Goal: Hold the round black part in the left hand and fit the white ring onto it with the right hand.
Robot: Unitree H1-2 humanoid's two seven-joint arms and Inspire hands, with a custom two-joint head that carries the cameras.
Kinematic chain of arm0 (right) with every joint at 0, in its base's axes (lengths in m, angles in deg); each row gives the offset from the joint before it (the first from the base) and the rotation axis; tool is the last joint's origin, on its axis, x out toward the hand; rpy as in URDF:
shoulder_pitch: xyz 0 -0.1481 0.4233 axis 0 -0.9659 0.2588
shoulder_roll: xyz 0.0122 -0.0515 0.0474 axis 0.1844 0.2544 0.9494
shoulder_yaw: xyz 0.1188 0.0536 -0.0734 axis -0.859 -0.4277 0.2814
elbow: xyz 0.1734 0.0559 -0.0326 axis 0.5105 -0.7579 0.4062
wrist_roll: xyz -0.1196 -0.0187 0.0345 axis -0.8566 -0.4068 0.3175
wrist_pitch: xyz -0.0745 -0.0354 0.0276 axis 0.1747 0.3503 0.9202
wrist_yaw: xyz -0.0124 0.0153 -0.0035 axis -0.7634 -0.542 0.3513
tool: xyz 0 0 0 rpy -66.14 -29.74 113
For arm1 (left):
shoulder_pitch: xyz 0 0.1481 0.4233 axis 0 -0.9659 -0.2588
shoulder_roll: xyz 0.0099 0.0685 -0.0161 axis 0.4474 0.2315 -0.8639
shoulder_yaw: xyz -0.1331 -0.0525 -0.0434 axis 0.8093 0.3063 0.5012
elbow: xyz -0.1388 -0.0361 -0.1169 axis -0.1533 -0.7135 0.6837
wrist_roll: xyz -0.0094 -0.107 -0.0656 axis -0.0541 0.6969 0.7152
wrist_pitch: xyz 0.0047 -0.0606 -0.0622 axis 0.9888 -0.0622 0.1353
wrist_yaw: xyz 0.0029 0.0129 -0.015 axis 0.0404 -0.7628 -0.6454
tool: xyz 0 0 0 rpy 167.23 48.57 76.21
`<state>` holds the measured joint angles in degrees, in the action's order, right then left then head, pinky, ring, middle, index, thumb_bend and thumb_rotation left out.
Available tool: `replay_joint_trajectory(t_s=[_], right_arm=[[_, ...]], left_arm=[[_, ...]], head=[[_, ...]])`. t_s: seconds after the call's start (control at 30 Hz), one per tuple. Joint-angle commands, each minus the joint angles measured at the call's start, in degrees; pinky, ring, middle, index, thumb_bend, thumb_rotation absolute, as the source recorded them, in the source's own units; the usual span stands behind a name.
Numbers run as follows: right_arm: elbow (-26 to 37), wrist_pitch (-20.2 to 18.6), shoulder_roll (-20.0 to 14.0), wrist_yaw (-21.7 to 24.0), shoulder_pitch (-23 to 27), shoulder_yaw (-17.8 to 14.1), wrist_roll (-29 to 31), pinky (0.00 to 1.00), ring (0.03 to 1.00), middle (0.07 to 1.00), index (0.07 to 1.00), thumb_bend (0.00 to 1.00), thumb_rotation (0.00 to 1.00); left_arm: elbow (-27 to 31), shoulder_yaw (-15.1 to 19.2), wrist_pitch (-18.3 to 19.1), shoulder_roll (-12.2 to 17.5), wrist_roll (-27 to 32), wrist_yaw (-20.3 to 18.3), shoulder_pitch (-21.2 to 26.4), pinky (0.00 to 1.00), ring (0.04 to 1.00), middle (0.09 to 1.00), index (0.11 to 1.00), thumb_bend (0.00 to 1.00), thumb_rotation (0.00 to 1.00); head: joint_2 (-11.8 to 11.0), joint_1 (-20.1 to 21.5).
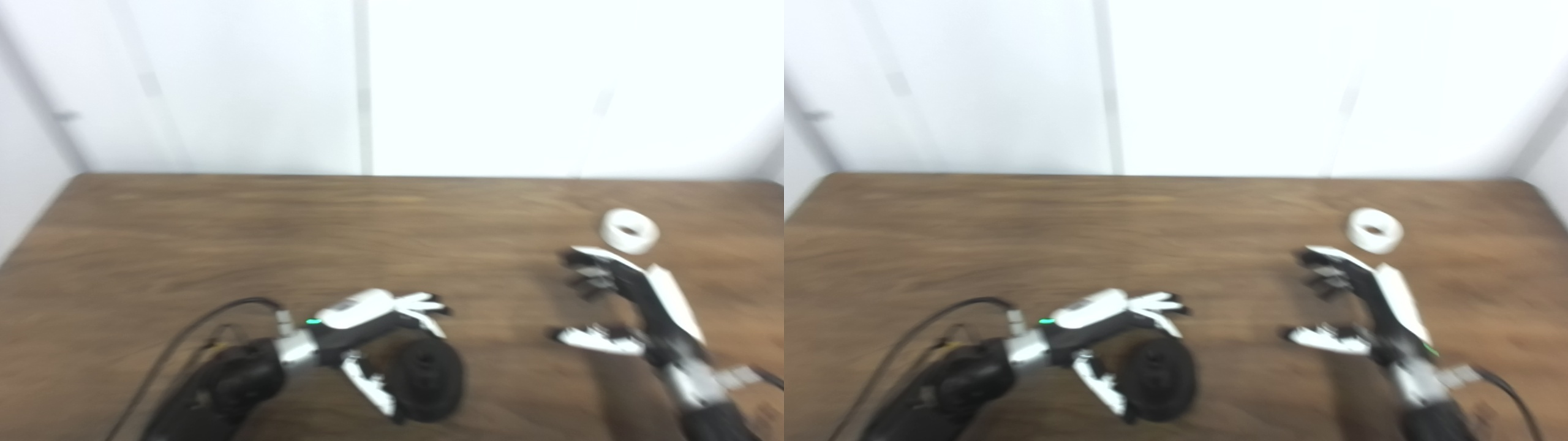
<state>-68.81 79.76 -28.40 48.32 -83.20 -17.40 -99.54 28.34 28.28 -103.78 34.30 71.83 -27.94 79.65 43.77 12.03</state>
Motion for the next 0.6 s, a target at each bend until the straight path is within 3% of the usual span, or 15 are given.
replay_joint_trajectory(t_s=[0.0, 0.3, 0.43, 0.57], right_arm=[[2.60, -0.32, 0.60, -0.99, 2.34, 0.27, -1.18, 0.51, 0.618, 0.732, 0.731, 0.69, 0.01], [3.72, -4.10, 3.54, -0.97, 5.00, 1.74, -5.29, 0.50, 0.626, 0.728, 0.742, 0.67, 0.06], [4.30, -6.55, 2.45, -0.39, 7.64, 1.31, -8.08, 0.51, 0.629, 0.731, 0.769, 0.68, 0.07], [4.55, -10.18, -0.30, 0.19, 10.87, 1.61, -16.58, 0.56, 0.661, 0.728, 0.765, 0.69, 0.13]], left_arm=[[0.30, 0.36, 1.02, 1.83, 0.86, -2.55, -0.23, 0.94, 1.000, 0.946, 0.487, 0.52, 0.07], [0.14, 2.10, -0.32, 4.13, 4.06, -5.18, -0.57, 0.96, 1.000, 0.948, 0.487, 0.52, 0.07], [0.66, 2.54, 0.58, 4.78, 4.82, -6.63, -0.78, 0.96, 1.000, 0.951, 0.487, 0.52, 0.06], [-0.12, 2.84, -0.89, 4.79, 5.35, -6.70, -1.18, 0.97, 1.000, 0.943, 0.487, 0.52, 0.06]], head=[[-0.09, 1.61], [-2.05, 11.64], [-3.29, 14.40], [-4.61, 16.40]])
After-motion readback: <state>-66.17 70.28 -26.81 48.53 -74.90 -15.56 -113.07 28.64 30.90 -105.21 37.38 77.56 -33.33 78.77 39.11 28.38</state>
